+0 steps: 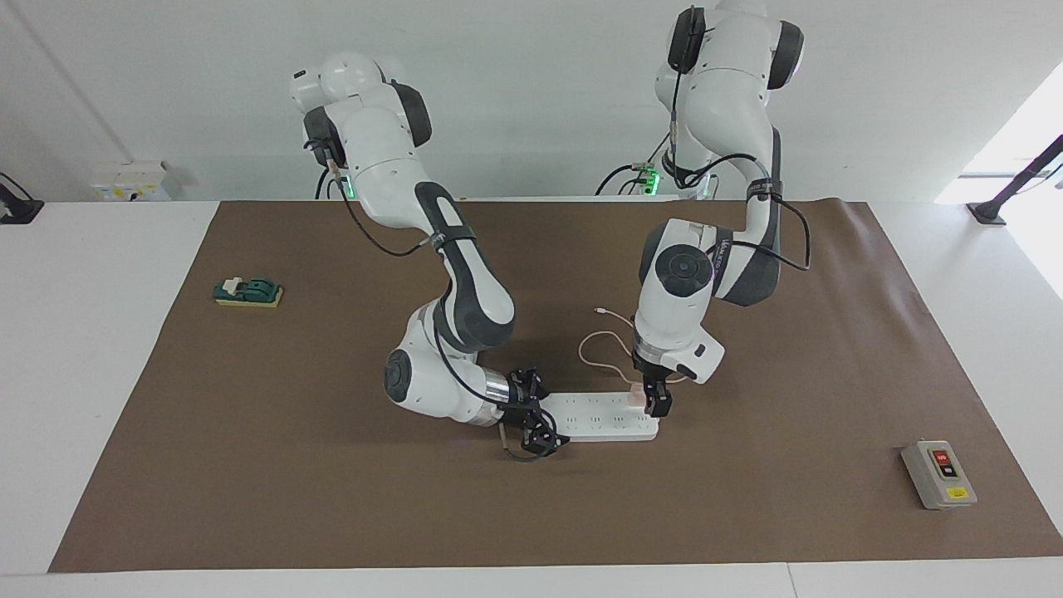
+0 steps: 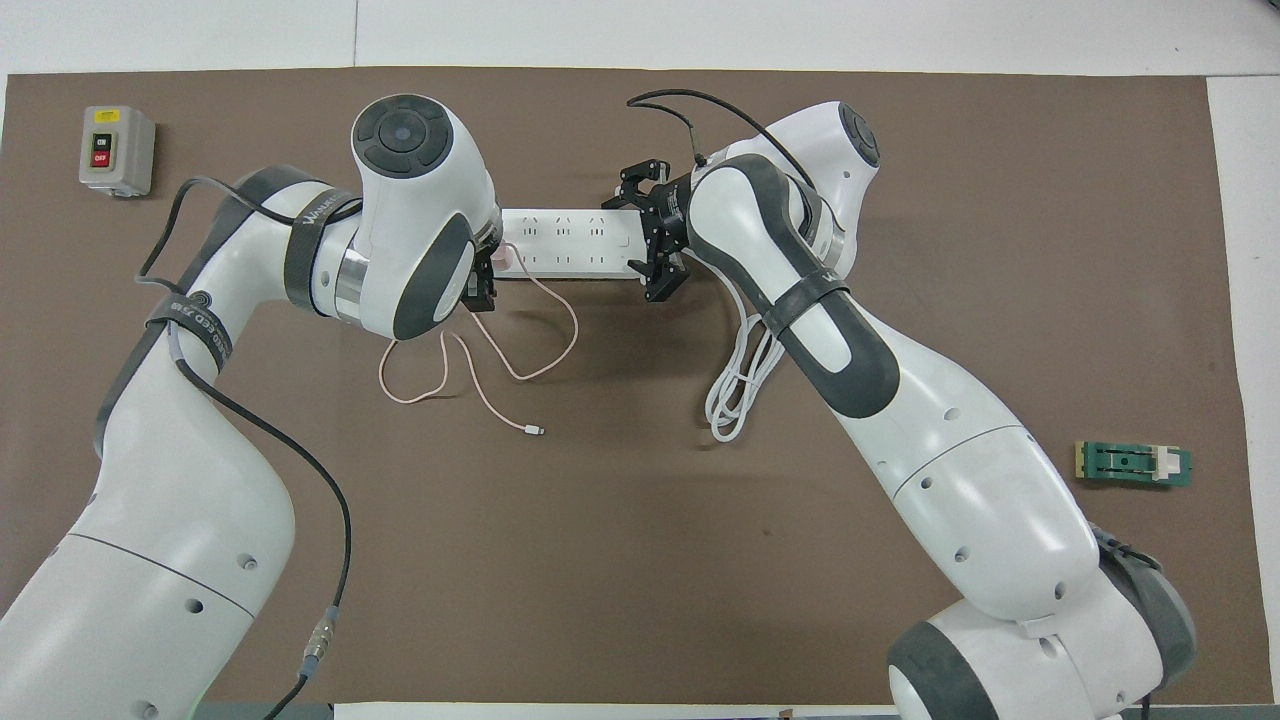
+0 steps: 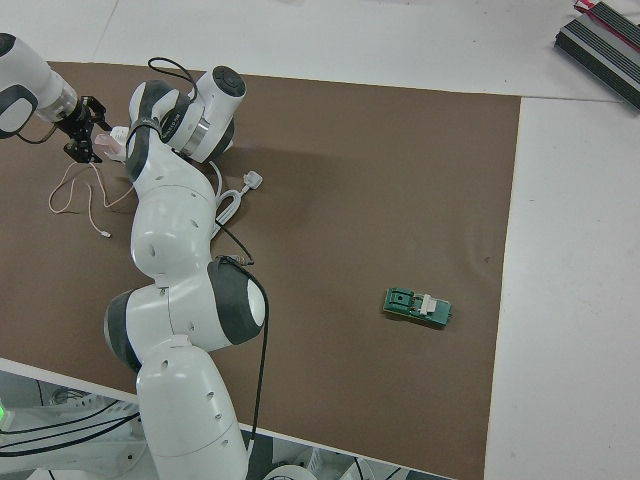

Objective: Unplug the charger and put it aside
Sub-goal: 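Pull the pink charger out with the left gripper while the right gripper holds the strip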

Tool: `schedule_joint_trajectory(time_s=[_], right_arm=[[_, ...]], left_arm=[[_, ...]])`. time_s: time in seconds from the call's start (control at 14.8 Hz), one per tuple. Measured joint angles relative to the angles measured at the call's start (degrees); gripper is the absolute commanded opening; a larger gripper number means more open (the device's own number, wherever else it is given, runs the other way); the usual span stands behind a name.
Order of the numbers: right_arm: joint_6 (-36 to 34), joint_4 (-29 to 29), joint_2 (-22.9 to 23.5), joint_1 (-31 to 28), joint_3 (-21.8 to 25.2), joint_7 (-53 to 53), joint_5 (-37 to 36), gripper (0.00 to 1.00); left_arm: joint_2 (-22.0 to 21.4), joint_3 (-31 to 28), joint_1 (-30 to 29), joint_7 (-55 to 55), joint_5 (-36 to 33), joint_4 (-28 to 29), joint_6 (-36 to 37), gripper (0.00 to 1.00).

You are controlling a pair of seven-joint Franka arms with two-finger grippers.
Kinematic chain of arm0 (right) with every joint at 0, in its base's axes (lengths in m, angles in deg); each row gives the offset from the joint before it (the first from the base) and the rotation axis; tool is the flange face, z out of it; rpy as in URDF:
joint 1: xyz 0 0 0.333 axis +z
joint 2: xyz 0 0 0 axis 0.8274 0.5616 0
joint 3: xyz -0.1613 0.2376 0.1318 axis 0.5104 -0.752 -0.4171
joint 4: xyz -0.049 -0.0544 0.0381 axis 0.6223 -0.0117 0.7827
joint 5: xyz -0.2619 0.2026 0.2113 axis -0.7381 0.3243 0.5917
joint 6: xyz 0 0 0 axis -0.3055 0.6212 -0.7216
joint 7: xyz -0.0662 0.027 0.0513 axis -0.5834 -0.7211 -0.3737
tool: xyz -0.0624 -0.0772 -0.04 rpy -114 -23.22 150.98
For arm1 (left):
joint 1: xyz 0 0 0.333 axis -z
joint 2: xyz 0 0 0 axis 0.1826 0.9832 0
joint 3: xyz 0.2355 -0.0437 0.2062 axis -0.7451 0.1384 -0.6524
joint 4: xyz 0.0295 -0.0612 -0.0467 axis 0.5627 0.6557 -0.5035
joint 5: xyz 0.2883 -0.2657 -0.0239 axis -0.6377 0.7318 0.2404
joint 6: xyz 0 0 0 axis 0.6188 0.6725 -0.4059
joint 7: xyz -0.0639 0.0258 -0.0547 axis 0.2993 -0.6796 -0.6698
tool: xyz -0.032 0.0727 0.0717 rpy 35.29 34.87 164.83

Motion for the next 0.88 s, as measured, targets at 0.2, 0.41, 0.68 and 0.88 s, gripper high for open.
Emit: schedule_joint_trajectory(time_s=[0.2,0.41,0.68,0.88], right_arm=[[-1.69,-0.46,0.23,-0.56,0.03,-0.01,0.00,1.00],[-5.15,-1.15,0.76,-2.51,0.17,-0.93,-0.01,1.00],[-7.62,-2.79,1.06,-3.10,0.15,-1.17,0.00,1.00],[-7.25,-3.15,1.11,-2.74,0.11,-1.17,0.00,1.00]], left_arm=[[0.00,0.00,0.03,-0.05,0.00,-0.07,0.00,0.93],[0.00,-0.01,0.02,-0.07,0.00,-0.13,0.00,0.93],[0.00,-0.06,-0.11,-0.31,0.00,-0.17,0.00,0.93],[0.00,-0.09,-0.17,-0.85,0.42,-0.18,0.00,0.93]])
